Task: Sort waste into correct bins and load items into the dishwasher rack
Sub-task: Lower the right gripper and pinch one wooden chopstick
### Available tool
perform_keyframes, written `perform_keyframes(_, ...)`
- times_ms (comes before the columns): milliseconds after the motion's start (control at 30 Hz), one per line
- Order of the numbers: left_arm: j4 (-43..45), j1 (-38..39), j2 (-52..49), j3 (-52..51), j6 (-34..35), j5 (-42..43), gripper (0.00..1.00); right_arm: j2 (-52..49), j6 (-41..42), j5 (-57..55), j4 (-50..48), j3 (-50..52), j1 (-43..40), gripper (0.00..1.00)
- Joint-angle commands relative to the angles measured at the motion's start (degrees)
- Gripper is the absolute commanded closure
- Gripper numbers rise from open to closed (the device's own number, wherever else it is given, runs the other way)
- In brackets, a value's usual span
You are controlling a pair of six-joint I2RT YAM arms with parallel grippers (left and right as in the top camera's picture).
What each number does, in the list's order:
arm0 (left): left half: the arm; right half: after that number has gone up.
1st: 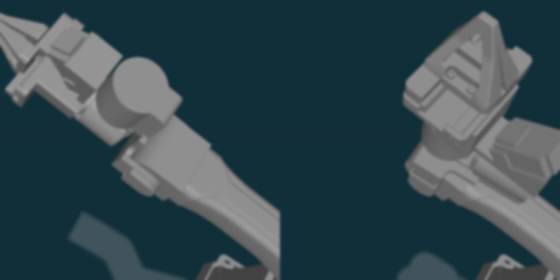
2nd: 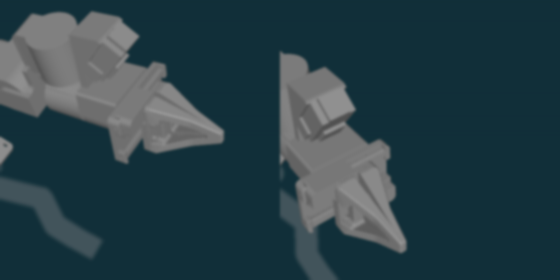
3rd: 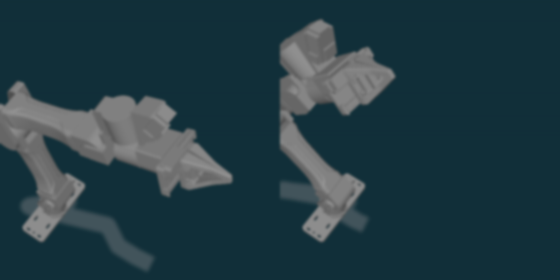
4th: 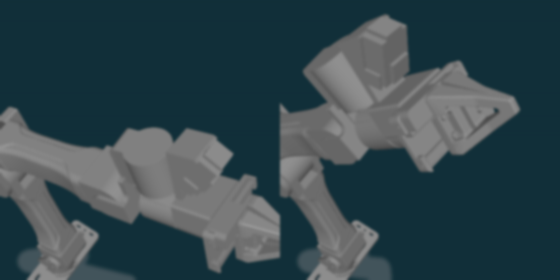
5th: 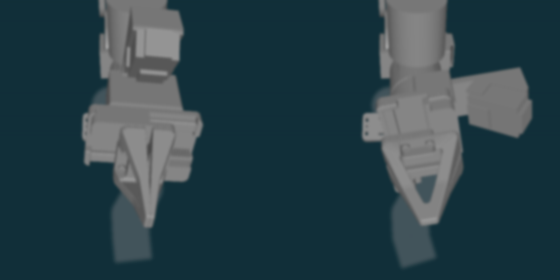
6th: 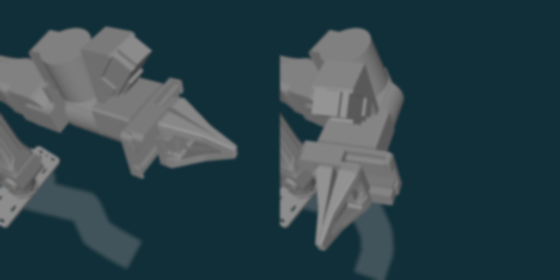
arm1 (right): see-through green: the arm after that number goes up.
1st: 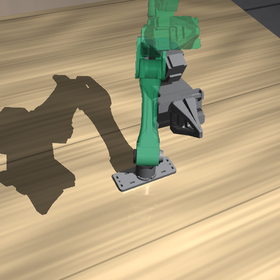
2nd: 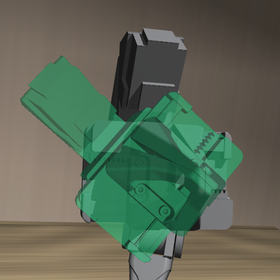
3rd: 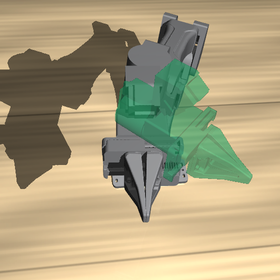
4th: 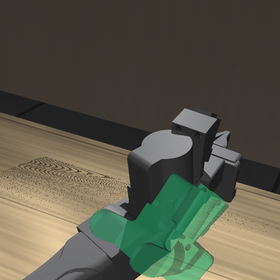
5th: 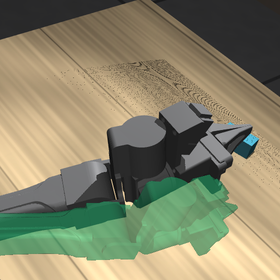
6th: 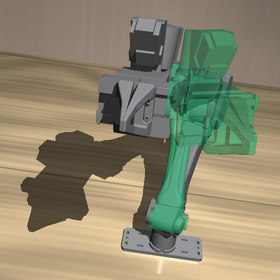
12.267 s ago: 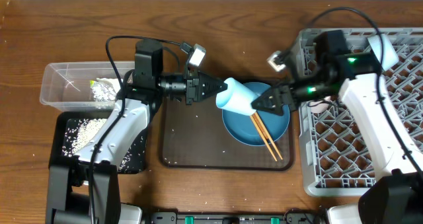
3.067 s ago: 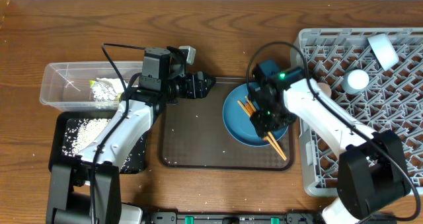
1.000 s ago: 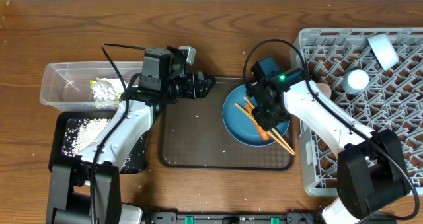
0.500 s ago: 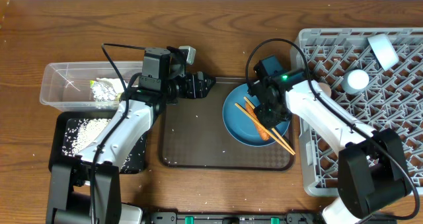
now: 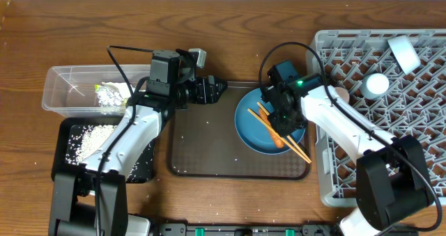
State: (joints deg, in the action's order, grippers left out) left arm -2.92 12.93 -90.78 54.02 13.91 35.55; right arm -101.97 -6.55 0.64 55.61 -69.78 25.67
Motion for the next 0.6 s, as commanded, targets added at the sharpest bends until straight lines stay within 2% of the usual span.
perform_keyframes(0,-0.11,0.02,-0.22,-0.17,-0.07,-0.5,0.28,0.07,-0.37,0.48,0.0,1.36,-0.11,0.72)
perform_keyframes(267,-0.09,0.02,-0.22,-0.17,-0.04,-0.5,0.28,0.07,-0.37,0.48,-0.81,4.61,-0.11,0.73)
perform_keyframes(467,-0.09,0.02,-0.22,-0.17,-0.04,-0.5,0.28,0.07,-0.35,0.46,-1.18,4.57,-0.13,0.98)
perform_keyframes(567,-0.09,0.02,-0.22,-0.17,-0.04,-0.5,0.28,0.07,0.42,0.46,-0.98,4.09,-0.15,0.99)
